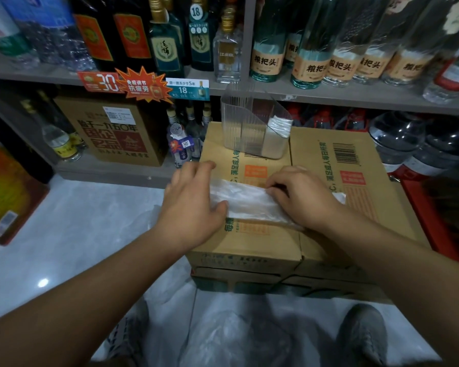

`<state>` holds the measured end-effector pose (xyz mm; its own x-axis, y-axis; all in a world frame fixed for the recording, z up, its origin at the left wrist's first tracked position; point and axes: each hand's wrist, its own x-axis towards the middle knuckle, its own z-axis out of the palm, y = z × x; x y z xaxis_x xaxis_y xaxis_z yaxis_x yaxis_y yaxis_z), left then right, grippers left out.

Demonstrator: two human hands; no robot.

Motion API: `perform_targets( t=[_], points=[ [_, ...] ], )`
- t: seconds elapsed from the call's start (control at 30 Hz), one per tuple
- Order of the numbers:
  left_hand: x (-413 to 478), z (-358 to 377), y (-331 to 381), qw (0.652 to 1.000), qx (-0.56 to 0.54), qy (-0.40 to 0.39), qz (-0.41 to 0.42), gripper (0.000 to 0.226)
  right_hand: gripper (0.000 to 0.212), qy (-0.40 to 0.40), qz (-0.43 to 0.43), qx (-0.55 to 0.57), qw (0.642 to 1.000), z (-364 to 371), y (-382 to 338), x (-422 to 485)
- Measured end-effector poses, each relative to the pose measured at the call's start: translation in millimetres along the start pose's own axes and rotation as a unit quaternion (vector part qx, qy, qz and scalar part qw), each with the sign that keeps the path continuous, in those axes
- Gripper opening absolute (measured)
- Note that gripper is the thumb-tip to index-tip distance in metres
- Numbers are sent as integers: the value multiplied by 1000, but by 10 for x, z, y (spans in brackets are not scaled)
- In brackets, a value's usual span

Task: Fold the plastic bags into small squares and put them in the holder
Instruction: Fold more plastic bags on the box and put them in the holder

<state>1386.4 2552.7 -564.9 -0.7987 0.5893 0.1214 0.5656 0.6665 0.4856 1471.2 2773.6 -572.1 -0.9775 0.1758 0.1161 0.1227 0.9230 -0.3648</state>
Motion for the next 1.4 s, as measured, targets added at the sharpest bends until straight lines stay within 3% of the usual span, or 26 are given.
perform_targets(
  t=[0.1, 0.17, 0.33, 0.5, 0.63, 0.73, 1.0, 1.07, 1.17, 1.23, 1.4],
  points=[
    [-13, 45, -21, 985, 84, -50, 145, 69, 14, -1, -14, 3, 1000, 8, -9, -73],
    [-6, 101, -26, 970, 122, -114, 177, 71, 12, -7, -24, 3, 1000, 6, -16, -103],
    [-56, 242, -54, 952, 161, -190, 178, 83, 15, -19, -22, -7, 1000, -29, -15, -169],
    [-111, 358, -40, 950, 190, -202, 145, 88, 36, 60, 111, -66, 990, 1, -199, -308],
    [-124, 375, -27, 948, 207, -199, 138, 85, 59, -58, 64, -64, 994, 114, -487, -541],
    [-126, 367, -26, 945, 220, -201, 137, 83, 68, -148, 75, -92, 982, 193, -411, -639],
    [-116, 351, -9, 942, 226, -209, 133, 85, 70, -158, 142, -87, 973, 95, -80, -786],
    [-113, 359, -12, 942, 228, -207, 132, 84, 68, -121, 121, -51, 984, 43, -70, -779],
    [-110, 371, -30, 946, 215, -203, 132, 86, 50, -32, -3, -25, 999, -10, -65, -785],
    [-110, 372, -40, 950, 202, -199, 134, 87, 37, -36, -60, -35, 997, 9, -74, -782],
    [-124, 336, -58, 962, 145, -182, 144, 90, 14, -36, -70, -35, 996, 52, -55, -711]
  ],
)
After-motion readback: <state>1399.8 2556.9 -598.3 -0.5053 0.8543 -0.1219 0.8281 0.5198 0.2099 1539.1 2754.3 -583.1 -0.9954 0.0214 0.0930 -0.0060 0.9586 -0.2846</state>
